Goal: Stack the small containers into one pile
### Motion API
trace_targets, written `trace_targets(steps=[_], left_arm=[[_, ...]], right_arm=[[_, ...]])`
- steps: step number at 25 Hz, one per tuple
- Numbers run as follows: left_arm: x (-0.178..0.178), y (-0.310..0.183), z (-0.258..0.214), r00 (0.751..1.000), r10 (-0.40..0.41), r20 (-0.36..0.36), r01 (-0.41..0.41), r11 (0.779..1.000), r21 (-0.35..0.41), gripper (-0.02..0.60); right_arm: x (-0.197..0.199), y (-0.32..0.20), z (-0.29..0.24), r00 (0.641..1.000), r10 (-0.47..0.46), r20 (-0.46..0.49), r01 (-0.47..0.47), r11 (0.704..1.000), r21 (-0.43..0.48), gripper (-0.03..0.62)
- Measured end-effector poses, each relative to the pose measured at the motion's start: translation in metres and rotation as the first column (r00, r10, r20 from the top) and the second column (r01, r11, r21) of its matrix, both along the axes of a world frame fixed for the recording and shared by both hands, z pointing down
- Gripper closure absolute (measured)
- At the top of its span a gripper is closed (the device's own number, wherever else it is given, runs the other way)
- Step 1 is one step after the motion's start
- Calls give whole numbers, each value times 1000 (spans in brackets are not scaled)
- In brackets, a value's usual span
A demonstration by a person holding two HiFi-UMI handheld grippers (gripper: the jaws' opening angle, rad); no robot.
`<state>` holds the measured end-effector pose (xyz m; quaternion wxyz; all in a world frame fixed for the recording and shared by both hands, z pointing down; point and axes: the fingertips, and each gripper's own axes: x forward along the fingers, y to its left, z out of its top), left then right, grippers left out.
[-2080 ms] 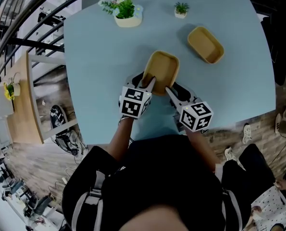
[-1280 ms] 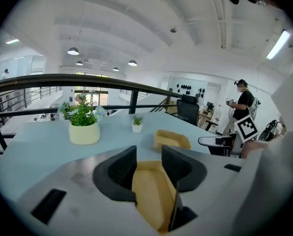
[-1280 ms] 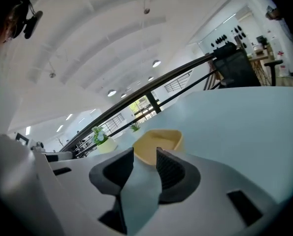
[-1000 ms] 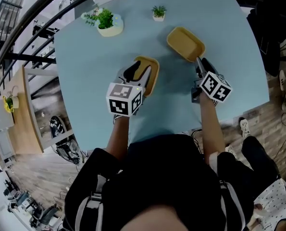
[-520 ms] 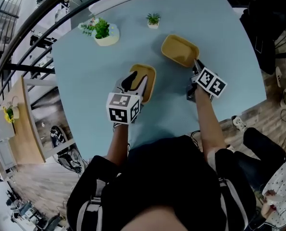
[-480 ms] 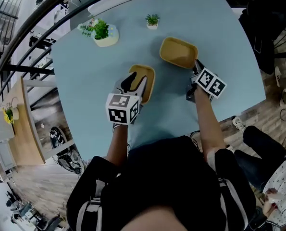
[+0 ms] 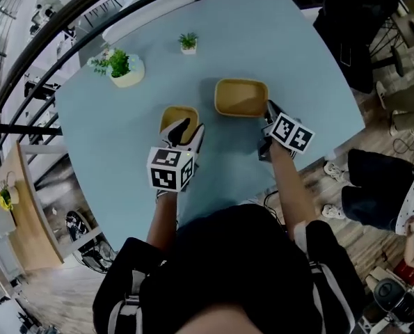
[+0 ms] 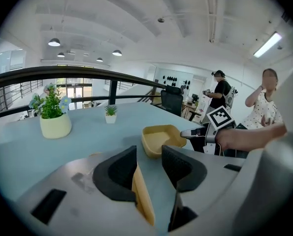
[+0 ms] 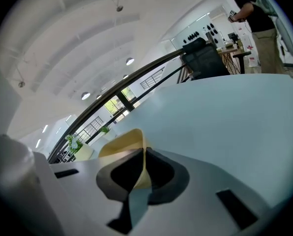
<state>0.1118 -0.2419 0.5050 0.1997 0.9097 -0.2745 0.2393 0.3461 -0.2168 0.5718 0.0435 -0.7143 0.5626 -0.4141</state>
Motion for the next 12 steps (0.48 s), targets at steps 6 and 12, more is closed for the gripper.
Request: trace_targets(steps=[6,12], left_arm=[[29,17,3,998,56,-19,-56,998,-16,422],[31,34,6,998,55,-42,-58,997,-60,422]], right_arm=[[3,33,-17,999,-13,30,12,999,42,568],[-10,46,-38,994,-100,34,97,992,84,568]])
